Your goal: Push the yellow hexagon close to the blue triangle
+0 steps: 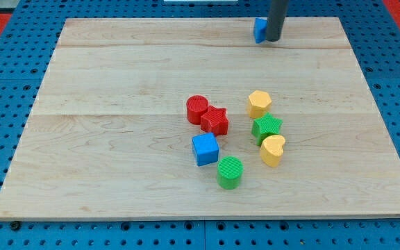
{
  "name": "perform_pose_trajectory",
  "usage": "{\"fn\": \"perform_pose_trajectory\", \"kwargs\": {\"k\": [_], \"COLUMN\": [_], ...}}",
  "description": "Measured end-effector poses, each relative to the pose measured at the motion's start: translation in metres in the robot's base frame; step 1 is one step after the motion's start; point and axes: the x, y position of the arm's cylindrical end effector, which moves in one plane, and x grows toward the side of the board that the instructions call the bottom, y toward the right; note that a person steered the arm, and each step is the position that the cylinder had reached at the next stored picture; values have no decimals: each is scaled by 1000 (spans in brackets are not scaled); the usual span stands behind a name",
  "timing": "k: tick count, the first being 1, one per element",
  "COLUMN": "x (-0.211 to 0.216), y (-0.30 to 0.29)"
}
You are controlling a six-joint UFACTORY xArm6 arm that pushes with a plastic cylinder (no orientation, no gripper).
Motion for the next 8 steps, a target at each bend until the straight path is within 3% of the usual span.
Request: {"fn": "perform_pose_trajectory", "kwargs": {"k": [1,2,3,4,6,7,8], "x": [11,67,176,223,207,207,154], "y": [24,130,151,100,-30,-51,-54]}}
